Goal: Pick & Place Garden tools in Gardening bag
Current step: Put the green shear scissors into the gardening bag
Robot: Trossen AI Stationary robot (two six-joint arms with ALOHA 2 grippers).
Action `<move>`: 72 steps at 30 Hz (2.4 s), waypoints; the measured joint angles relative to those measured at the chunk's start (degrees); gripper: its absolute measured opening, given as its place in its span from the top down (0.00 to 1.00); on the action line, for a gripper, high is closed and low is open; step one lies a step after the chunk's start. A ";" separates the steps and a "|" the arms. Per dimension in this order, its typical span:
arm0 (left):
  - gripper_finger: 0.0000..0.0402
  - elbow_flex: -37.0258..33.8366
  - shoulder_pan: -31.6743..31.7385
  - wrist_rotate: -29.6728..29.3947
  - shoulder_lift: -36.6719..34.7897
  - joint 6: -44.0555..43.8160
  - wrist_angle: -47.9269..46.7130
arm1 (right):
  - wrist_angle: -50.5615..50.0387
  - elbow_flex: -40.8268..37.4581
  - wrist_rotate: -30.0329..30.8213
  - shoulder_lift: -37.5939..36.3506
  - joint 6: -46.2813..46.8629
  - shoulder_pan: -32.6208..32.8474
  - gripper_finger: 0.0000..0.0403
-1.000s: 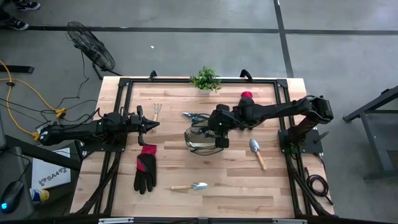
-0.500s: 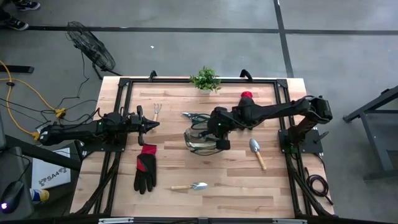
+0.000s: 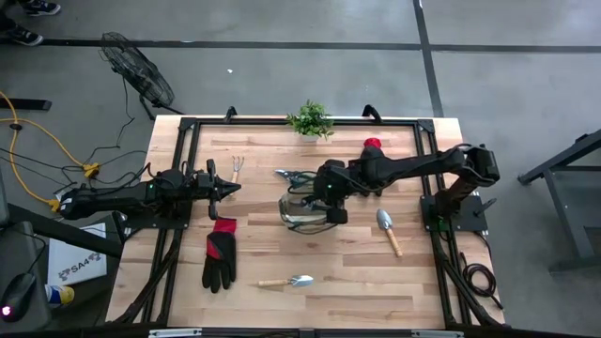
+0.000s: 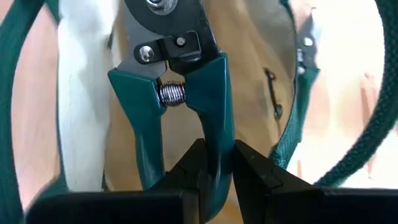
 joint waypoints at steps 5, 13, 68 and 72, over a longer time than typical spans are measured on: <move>0.97 0.00 -0.02 0.00 0.00 0.01 0.00 | -0.03 0.02 2.58 0.09 0.93 -0.20 0.89; 0.97 -0.01 -0.02 0.00 -0.01 0.02 0.00 | -0.15 0.02 6.46 0.09 2.86 -0.15 0.88; 0.97 -0.02 0.01 -0.02 0.00 0.02 0.00 | -0.73 0.02 0.96 3.95 -3.70 -0.33 0.81; 0.97 0.00 -0.01 -0.02 0.00 0.01 0.00 | -0.68 0.02 1.02 3.91 -3.69 -0.33 0.81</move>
